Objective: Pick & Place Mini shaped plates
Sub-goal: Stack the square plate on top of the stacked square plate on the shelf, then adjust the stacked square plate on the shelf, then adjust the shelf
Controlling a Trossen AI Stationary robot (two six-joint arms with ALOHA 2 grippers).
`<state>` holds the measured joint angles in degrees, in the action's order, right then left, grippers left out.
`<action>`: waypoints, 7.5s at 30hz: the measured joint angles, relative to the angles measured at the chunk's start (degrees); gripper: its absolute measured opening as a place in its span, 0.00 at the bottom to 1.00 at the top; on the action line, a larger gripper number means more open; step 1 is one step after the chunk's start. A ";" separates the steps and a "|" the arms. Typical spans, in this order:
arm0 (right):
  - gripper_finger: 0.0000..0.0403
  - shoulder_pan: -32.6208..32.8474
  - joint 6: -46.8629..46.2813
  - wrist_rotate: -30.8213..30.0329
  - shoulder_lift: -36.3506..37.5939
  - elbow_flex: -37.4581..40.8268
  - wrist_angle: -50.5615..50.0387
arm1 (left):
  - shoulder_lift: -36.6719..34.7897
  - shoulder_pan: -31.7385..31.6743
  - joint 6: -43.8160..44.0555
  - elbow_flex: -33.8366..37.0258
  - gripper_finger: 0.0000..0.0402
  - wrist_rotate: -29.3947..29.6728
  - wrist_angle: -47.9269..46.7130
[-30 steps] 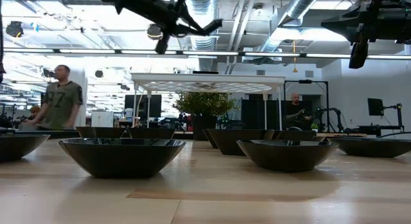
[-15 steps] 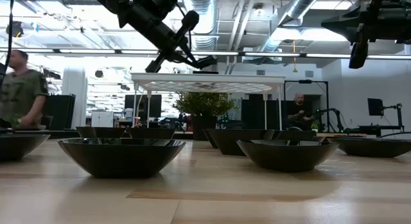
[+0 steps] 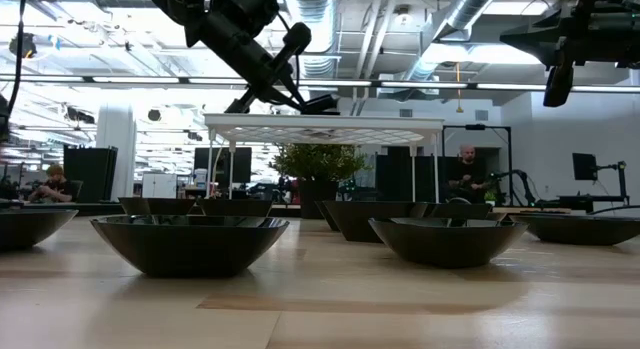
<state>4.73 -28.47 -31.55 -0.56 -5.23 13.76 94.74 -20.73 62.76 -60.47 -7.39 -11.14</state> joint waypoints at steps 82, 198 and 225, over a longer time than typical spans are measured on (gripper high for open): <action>0.00 -0.02 -0.02 0.00 -0.02 -0.01 0.02 | -4.42 -3.87 -7.98 0.26 0.26 1.18 -7.19; 0.00 0.02 -0.04 -1.49 -0.02 -0.02 0.03 | -3.96 -3.16 -10.08 -1.46 0.01 1.41 -18.86; 0.00 0.06 -1.10 -1.49 0.00 -0.01 0.07 | -20.92 -4.99 -5.25 1.36 0.01 18.75 -36.87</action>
<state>4.79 -29.57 -33.04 -0.56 -5.25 13.82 73.82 -25.72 57.52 -59.11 11.36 -48.01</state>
